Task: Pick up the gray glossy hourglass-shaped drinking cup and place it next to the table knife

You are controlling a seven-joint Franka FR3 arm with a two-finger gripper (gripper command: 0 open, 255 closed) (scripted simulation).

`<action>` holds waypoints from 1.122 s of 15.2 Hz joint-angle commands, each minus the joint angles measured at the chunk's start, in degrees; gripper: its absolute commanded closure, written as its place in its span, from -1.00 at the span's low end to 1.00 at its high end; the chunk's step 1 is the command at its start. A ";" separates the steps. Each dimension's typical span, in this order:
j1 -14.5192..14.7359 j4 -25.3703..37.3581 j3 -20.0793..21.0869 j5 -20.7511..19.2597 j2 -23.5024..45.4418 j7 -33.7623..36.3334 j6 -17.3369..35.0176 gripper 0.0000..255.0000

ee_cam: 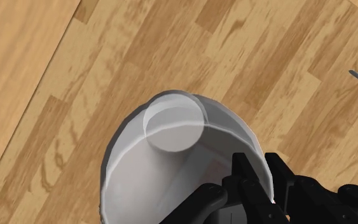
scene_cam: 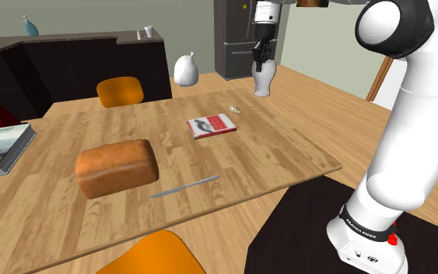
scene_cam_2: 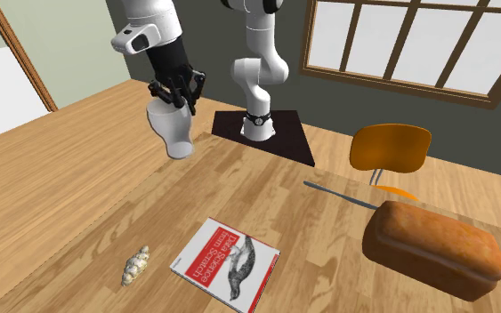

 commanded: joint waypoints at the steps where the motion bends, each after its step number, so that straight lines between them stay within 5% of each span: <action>1: -0.17 1.94 -0.08 0.16 0.45 0.01 -1.52 1.00; 17: 8.89 -29.29 11.79 -3.73 -27.60 20.80 5.08 1.00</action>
